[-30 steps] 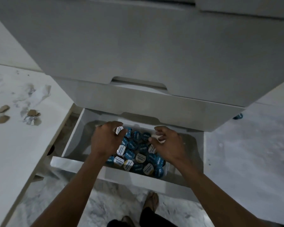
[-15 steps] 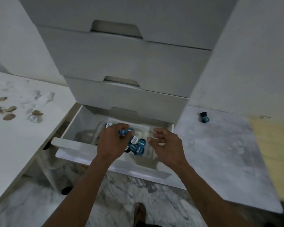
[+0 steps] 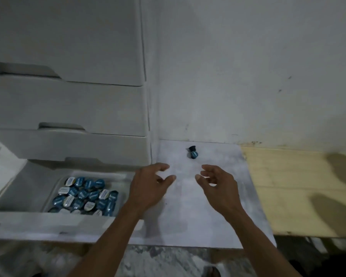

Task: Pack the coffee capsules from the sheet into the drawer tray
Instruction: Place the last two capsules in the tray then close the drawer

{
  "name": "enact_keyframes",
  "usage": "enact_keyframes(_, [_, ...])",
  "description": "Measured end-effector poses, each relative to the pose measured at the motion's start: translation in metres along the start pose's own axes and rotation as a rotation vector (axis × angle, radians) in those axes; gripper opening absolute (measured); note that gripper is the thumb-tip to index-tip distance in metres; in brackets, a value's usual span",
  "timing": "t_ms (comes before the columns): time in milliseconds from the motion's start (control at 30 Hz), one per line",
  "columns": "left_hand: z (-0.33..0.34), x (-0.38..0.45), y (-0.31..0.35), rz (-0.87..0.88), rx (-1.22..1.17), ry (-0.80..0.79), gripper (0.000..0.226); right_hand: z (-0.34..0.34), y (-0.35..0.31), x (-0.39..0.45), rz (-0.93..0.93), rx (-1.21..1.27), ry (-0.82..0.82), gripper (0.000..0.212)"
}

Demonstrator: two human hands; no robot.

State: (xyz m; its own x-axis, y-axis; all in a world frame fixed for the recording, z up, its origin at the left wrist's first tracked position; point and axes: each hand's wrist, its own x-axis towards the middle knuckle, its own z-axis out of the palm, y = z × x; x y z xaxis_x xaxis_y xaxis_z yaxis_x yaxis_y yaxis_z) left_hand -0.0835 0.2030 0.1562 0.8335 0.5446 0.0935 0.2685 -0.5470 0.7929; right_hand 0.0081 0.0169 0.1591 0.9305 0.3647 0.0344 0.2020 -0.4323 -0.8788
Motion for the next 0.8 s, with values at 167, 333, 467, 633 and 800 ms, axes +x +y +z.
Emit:
enact_keyframes(167, [0.094,0.055,0.027,-0.078,-0.008,-0.040,0.037,-0.052,0.063,0.075,0.056,-0.099,-0.019,0.033])
enact_keyframes(333, [0.164,0.097,0.014,-0.203,0.028,-0.004,0.034,-0.072,0.115,0.150,0.085,-0.180,-0.133,0.029])
enact_keyframes(467, [0.200,0.117,-0.003,-0.268,0.074,0.041,0.036,-0.055,0.141,0.203,0.124,-0.190,-0.239,0.031])
enact_keyframes(633, [0.241,0.155,-0.037,-0.284,0.122,0.065,0.051,-0.004,0.167,0.263,0.150,-0.188,-0.337,0.034])
enact_keyframes(800, [0.279,0.178,-0.070,-0.334,0.082,0.089,0.061,0.052,0.187,0.304,0.139,-0.224,-0.369,0.047])
